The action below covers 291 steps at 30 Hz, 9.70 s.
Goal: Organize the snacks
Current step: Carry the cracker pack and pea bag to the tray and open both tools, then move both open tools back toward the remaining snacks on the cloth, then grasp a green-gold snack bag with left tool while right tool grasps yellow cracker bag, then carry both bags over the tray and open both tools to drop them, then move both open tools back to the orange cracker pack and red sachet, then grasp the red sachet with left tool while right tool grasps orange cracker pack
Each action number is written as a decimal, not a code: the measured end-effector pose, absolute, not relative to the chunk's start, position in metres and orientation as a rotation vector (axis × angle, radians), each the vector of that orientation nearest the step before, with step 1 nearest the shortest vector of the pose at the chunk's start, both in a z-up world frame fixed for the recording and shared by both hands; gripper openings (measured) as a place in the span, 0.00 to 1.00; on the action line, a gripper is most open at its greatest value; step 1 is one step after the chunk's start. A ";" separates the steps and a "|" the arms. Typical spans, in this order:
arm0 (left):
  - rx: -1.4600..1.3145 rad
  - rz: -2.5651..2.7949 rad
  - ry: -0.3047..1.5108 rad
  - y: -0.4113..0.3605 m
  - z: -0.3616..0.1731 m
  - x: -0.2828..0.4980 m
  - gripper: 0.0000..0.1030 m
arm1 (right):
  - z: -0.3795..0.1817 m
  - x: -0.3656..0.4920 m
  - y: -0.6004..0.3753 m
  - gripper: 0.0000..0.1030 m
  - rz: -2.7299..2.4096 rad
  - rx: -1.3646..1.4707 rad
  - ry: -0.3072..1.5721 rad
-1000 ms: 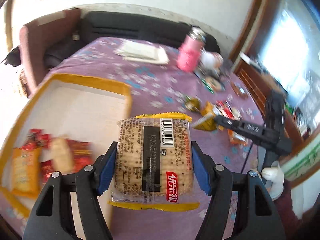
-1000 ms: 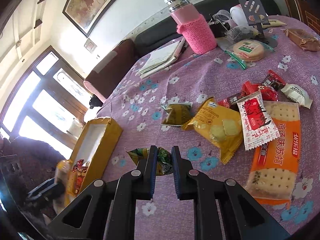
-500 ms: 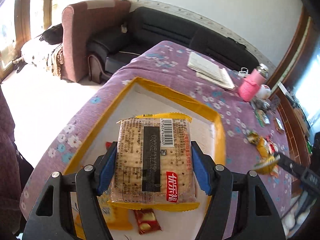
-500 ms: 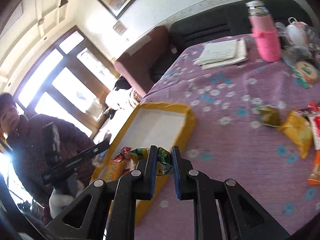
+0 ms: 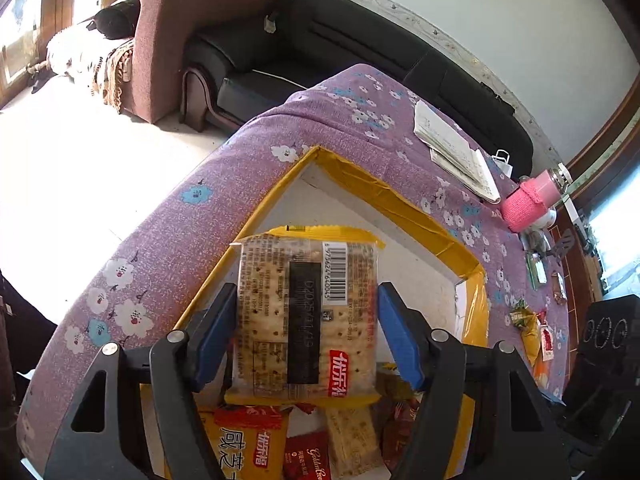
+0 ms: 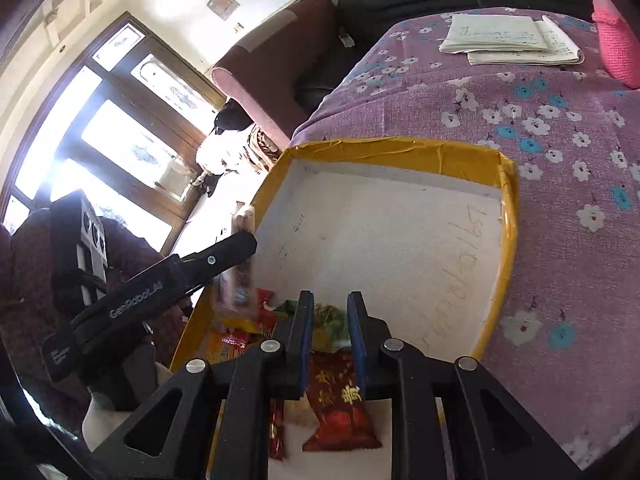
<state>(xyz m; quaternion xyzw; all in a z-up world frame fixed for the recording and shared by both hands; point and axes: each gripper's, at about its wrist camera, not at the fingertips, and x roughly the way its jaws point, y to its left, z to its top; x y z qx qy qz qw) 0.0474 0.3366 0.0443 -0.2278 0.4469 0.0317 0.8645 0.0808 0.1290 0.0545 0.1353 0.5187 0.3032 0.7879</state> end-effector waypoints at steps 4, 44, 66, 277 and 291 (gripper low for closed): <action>-0.483 0.046 0.908 0.336 0.054 0.036 0.67 | 0.060 0.078 0.121 0.34 0.647 0.309 1.099; -0.519 -0.227 0.775 0.172 0.101 -0.092 0.79 | 0.119 -0.030 -0.189 0.85 0.103 0.238 0.644; -0.555 -0.262 0.836 0.182 0.069 -0.073 0.79 | 0.041 0.141 -0.147 0.61 0.228 0.222 1.071; -0.206 -0.182 0.835 0.119 0.084 -0.102 0.79 | 0.037 -0.010 -0.174 0.63 0.141 0.238 0.926; -0.197 -0.182 0.841 0.113 0.084 -0.102 0.79 | 0.033 -0.010 -0.178 0.67 0.159 0.253 0.895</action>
